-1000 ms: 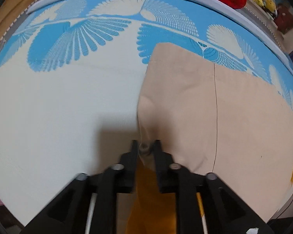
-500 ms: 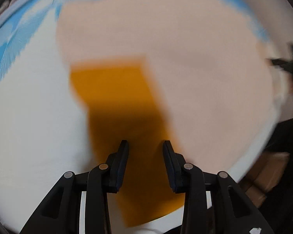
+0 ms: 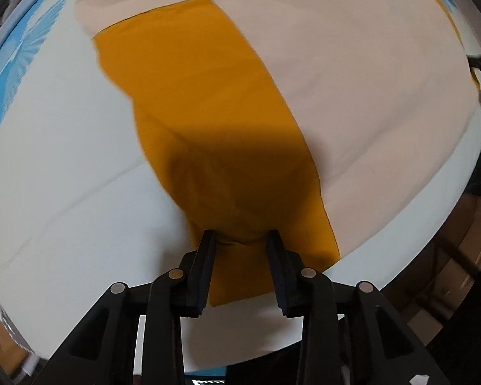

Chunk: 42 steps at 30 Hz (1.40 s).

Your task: Fold large clothes

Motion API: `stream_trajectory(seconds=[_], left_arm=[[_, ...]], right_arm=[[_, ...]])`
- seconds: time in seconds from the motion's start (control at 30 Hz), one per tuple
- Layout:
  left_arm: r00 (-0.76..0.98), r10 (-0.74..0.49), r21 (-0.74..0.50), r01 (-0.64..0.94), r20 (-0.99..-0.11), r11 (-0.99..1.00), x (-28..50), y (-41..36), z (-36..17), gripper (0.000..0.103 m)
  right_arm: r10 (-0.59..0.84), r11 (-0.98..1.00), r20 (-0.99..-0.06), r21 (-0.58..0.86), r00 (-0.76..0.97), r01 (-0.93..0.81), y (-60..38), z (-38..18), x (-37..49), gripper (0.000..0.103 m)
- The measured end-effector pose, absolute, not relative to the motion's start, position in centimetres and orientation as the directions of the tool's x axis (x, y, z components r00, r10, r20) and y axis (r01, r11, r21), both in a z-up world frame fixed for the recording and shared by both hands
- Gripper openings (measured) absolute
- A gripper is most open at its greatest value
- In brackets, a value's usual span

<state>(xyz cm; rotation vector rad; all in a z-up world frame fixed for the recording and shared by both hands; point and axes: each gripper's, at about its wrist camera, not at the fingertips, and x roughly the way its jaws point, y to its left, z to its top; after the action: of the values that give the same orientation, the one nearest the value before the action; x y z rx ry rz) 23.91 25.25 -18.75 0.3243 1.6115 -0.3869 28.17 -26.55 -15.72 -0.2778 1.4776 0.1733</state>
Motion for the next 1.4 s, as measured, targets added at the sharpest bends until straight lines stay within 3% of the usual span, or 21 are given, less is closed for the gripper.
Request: stream_trajectory(seconds=[0.13, 0.23, 0.37, 0.43, 0.53, 0.7, 0.87, 1.17, 1.33, 1.4], left_arm=[[0.065, 0.054, 0.075, 0.391, -0.996, 0.917, 24.4, 24.5, -14.7, 0.027], [0.229, 0.052, 0.11, 0.245, -0.972, 0.963, 24.1, 23.4, -10.3, 0.027], [0.423, -0.067, -0.057, 0.034, -0.904, 0.998, 22.0, 22.2, -6.0, 0.027], [0.497, -0.124, -0.152, -0.016, -0.859, 0.988, 19.7, 20.3, -6.1, 0.027], [0.589, -0.125, -0.201, -0.065, -0.798, 0.977, 16.4, 19.4, -7.7, 0.028], [0.514, -0.076, -0.141, -0.088, -0.855, 0.986, 15.1, 17.4, -11.6, 0.021], [0.524, -0.045, -0.088, -0.057, -0.851, 0.994, 14.6, 16.5, -11.8, 0.021], [0.503, -0.052, -0.108, -0.083, -0.863, 0.991, 13.8, 16.8, -12.5, 0.021], [0.48, -0.09, -0.177, -0.138, -0.873, 0.975, 14.1, 18.5, -13.2, 0.021], [0.465, -0.132, -0.25, -0.201, -0.875, 0.947, 14.2, 20.2, -13.6, 0.03]], right_arm=[[-0.17, 0.941, -0.964, -0.22, 0.203, -0.257, -25.0, -12.3, 27.9, 0.021], [-0.142, 0.954, -0.907, -0.233, 0.398, -0.19, -22.3, -6.6, 27.7, 0.022], [-0.01, 0.995, -0.806, -0.067, 0.592, -0.075, -17.7, -1.1, 25.2, 0.025], [0.041, 0.998, -0.758, 0.005, 0.651, -0.057, -14.4, -1.0, 22.8, 0.025], [0.066, 0.998, -0.729, 0.038, 0.682, -0.057, -9.8, -3.3, 20.4, 0.025], [0.001, 0.993, -0.758, -0.076, 0.652, -0.089, -3.0, -9.9, 18.1, 0.025], [-0.109, 0.957, -0.838, -0.233, 0.534, -0.171, -1.4, -15.9, 18.9, 0.025], [-0.053, 0.981, -0.808, -0.153, 0.587, -0.122, -2.2, -12.8, 18.9, 0.025], [-0.079, 0.966, -0.851, -0.195, 0.52, -0.172, -1.9, -15.3, 19.8, 0.025], [-0.072, 0.973, -0.854, -0.174, 0.516, -0.154, -2.2, -14.9, 20.0, 0.025]])
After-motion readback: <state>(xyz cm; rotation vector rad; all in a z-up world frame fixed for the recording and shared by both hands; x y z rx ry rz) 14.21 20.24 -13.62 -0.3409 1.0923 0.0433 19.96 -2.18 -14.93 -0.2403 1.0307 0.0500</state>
